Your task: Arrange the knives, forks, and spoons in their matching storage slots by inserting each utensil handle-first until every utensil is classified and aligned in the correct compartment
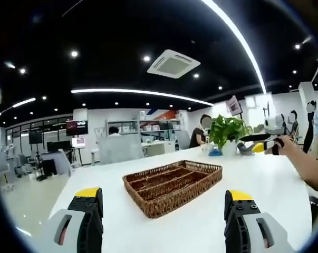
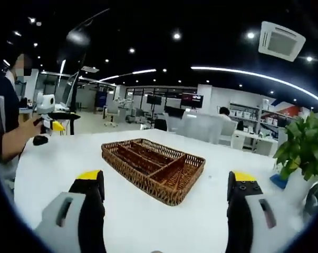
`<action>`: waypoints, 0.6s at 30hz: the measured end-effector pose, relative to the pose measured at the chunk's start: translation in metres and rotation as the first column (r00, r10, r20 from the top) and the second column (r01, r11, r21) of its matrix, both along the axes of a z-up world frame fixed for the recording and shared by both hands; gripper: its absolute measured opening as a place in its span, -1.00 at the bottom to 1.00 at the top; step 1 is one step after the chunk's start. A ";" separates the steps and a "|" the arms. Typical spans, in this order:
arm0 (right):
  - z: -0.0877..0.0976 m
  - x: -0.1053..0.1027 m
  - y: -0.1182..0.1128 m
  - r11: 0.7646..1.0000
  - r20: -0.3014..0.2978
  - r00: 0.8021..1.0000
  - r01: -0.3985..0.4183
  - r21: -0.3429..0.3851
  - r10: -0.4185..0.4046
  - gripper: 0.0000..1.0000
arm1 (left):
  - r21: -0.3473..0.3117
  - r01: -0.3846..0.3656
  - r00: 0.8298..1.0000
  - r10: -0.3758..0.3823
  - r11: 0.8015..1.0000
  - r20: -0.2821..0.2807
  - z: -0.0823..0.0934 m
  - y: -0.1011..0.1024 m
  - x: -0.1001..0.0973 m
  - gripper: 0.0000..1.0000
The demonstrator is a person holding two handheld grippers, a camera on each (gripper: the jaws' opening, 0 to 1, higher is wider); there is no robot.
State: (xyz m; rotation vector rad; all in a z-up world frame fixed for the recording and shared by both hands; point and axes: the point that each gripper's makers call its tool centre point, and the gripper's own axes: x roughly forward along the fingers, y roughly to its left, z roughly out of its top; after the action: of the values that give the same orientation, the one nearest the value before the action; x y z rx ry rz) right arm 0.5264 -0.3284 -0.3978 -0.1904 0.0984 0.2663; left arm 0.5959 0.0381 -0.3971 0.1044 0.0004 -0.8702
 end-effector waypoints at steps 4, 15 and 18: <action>-0.008 0.000 -0.006 0.996 0.025 1.000 -0.007 0.086 0.005 0.99 | -0.006 -0.026 1.000 0.026 1.000 0.002 -0.009 0.010 -0.003 1.00; -0.028 -0.004 0.012 0.997 -0.017 0.999 -0.032 0.074 0.034 0.99 | -0.002 -0.060 0.997 0.060 0.998 0.044 -0.009 0.014 -0.004 1.00; -0.032 -0.001 0.017 0.996 -0.022 0.999 -0.034 0.085 0.036 0.99 | -0.011 -0.078 0.996 0.078 0.997 0.038 -0.011 0.016 0.005 1.00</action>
State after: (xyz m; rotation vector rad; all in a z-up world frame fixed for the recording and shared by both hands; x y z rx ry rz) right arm 0.5256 -0.3118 -0.4298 -0.1051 0.1075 0.3071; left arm 0.6005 0.0542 -0.4085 0.1109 -0.0352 -0.7898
